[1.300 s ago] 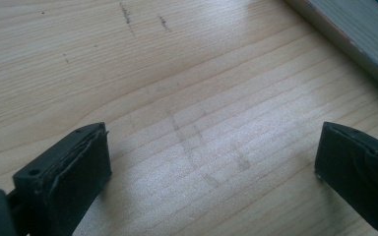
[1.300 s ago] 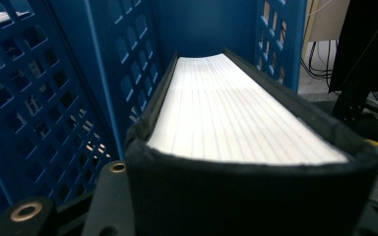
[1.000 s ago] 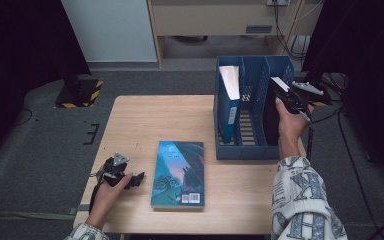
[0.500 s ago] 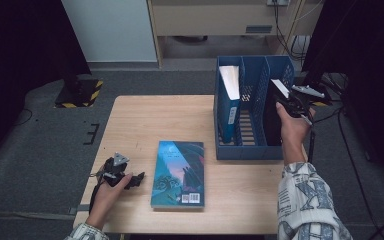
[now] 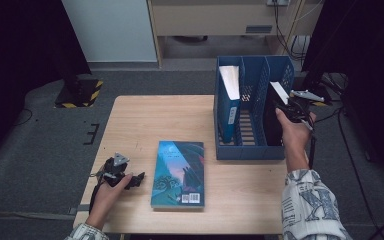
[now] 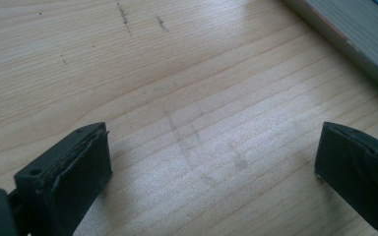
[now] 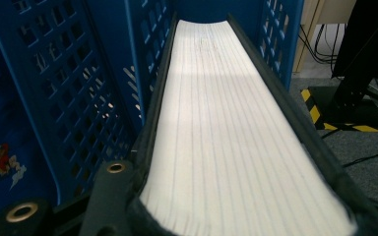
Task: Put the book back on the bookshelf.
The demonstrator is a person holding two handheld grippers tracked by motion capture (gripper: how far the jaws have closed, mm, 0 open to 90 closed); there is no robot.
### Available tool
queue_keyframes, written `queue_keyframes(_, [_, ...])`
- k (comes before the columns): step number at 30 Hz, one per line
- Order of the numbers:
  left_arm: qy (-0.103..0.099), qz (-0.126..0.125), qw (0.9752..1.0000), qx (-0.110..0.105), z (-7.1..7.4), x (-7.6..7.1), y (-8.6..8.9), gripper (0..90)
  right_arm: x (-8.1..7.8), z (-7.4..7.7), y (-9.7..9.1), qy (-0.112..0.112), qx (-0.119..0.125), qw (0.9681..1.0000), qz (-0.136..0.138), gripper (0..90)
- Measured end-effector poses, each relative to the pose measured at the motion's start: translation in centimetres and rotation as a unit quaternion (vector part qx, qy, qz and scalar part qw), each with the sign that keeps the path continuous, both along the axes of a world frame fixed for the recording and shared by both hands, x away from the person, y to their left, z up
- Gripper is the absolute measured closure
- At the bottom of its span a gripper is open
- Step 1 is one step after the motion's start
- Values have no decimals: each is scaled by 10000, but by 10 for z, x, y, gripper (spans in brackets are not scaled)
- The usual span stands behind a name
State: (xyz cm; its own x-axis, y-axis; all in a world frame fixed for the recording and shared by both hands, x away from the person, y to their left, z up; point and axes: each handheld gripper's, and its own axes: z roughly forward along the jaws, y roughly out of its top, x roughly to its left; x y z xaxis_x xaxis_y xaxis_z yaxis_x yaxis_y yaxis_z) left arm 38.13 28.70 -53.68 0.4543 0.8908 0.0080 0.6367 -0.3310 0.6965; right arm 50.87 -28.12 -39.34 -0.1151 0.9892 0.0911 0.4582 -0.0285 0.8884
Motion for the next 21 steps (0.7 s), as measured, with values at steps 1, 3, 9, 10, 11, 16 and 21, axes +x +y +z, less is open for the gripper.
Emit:
queue_keyframes(1, [-1,-6,10000,3,0,0,0,0,-1,0,-1,5,-1,10000,13,517])
queue_keyframes(3, [-1,-10,10000,4,0,0,0,0,-2,-1,-1,24,-29,10000,26,516])
queue_keyframes(9, [1,-5,10000,1,0,0,0,0,-6,-2,-1,22,-18,10000,54,514])
queue_keyframes(10, [1,-4,10000,0,0,0,0,0,-7,-3,-1,23,-32,10000,51,514])
queue_keyframes(11, [1,-5,10000,0,0,0,0,0,-8,-3,-2,28,-8,10000,45,513])
queue_keyframes(16, [0,-7,10000,1,0,0,0,0,-12,-5,-4,54,14,10000,62,509])
queue_keyframes(21, [-1,-8,10000,2,0,0,-1,0,-16,-7,-4,48,-25,10000,68,507])
